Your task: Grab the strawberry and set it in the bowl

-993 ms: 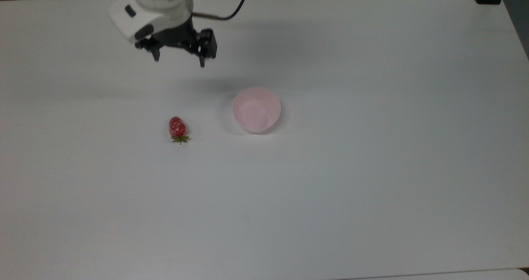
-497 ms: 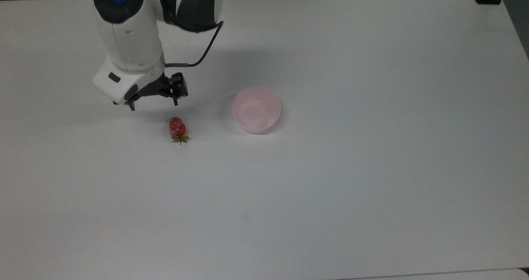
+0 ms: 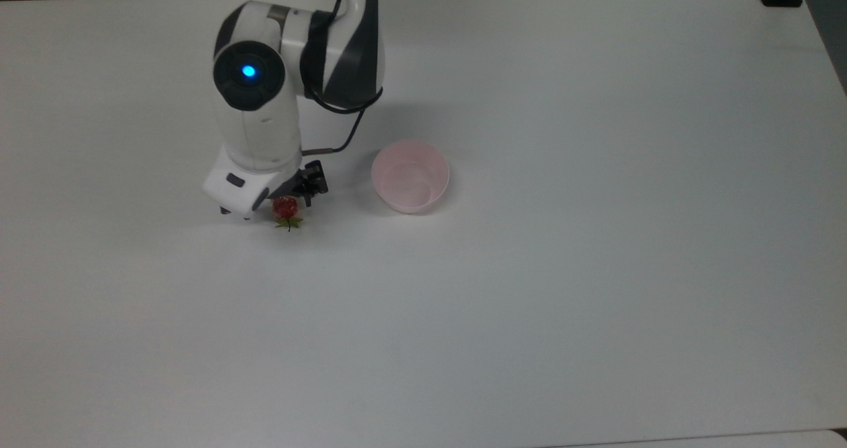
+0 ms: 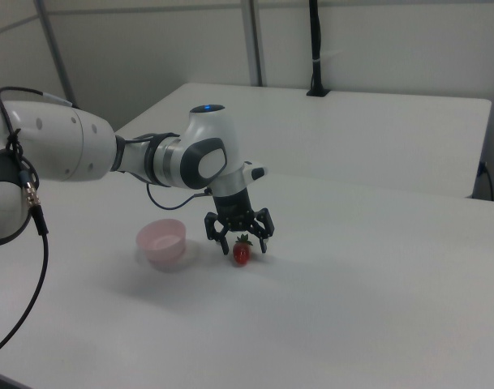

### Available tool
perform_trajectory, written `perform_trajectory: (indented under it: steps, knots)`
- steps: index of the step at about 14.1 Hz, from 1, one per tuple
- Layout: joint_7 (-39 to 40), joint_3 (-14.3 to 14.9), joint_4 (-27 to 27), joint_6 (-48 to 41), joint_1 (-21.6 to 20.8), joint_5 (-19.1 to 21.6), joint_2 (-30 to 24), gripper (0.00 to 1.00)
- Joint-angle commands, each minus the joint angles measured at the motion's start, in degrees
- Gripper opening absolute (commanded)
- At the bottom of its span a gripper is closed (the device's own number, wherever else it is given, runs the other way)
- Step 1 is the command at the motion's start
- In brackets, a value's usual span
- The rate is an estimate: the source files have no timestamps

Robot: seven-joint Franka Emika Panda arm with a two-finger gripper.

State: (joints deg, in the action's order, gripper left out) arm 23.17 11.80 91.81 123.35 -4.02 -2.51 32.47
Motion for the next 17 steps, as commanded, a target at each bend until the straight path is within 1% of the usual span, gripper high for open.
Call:
perform_trajectory:
  steps: [1, 3, 7, 8, 10, 11, 13, 14, 16, 17]
  knots:
    - [-2.0, 0.5, 0.0, 1.6, -2.0, -0.7, 1.1, 0.86]
    - [-1.7, 0.5, 0.0, 1.5, -1.9, -0.9, 1.1, 0.74]
    - [-1.2, 0.6, 0.0, 1.5, -1.8, -0.9, 0.3, 0.52]
    - [-0.9, 0.6, 0.0, 1.3, -1.6, -0.8, -0.3, 0.49]
    - [-0.9, 0.7, 0.0, 1.0, -1.4, -0.7, -0.8, 0.49]
    - [-0.9, 0.8, 0.0, 0.9, -1.4, -0.7, -1.5, 0.45]
    - [-1.1, 0.8, -0.1, 0.7, -1.4, -0.4, -2.5, 0.44]
    - [-1.1, 0.8, 0.0, 0.7, -1.4, -0.4, -2.9, 0.40]
    - [-1.2, 0.8, -0.3, -0.6, -1.4, -0.3, -3.2, 0.38]
    - [-1.2, 0.8, -0.4, -1.2, -1.5, -0.3, -3.3, 0.33]
